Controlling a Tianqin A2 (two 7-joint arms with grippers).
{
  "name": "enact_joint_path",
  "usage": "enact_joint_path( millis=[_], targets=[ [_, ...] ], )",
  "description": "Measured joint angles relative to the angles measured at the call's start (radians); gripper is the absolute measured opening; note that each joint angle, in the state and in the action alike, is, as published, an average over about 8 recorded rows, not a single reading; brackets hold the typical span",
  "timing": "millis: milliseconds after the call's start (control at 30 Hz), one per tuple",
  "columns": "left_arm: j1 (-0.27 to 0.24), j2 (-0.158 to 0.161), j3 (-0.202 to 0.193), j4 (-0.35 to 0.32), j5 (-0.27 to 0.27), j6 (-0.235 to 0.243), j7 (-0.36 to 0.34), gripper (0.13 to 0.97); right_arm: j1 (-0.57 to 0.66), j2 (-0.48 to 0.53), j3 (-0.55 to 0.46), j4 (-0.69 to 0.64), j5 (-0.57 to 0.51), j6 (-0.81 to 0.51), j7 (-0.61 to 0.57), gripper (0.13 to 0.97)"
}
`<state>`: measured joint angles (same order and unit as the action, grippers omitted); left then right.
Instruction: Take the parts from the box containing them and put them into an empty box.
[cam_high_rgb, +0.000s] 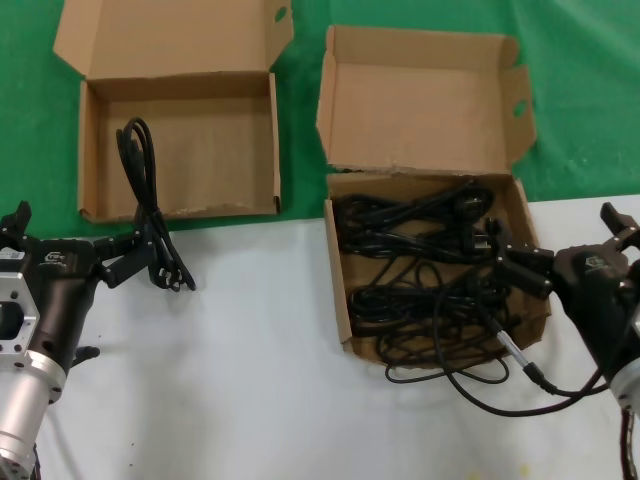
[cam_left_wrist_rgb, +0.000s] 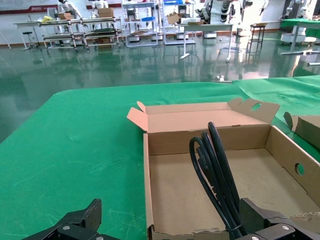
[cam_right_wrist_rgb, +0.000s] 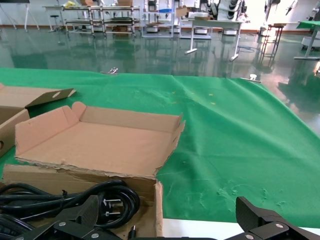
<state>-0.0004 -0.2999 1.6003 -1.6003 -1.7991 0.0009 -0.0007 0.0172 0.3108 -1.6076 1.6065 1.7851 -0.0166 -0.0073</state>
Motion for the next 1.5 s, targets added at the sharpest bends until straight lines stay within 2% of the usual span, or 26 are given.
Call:
enact_joint_path(
  millis=[1500],
  targets=[
    [0.0, 0.0, 0.0, 0.0, 0.0, 0.0, 0.0, 0.966, 0.0, 0.0, 0.0, 0.0, 0.0, 0.0, 0.0, 0.966]
  ],
)
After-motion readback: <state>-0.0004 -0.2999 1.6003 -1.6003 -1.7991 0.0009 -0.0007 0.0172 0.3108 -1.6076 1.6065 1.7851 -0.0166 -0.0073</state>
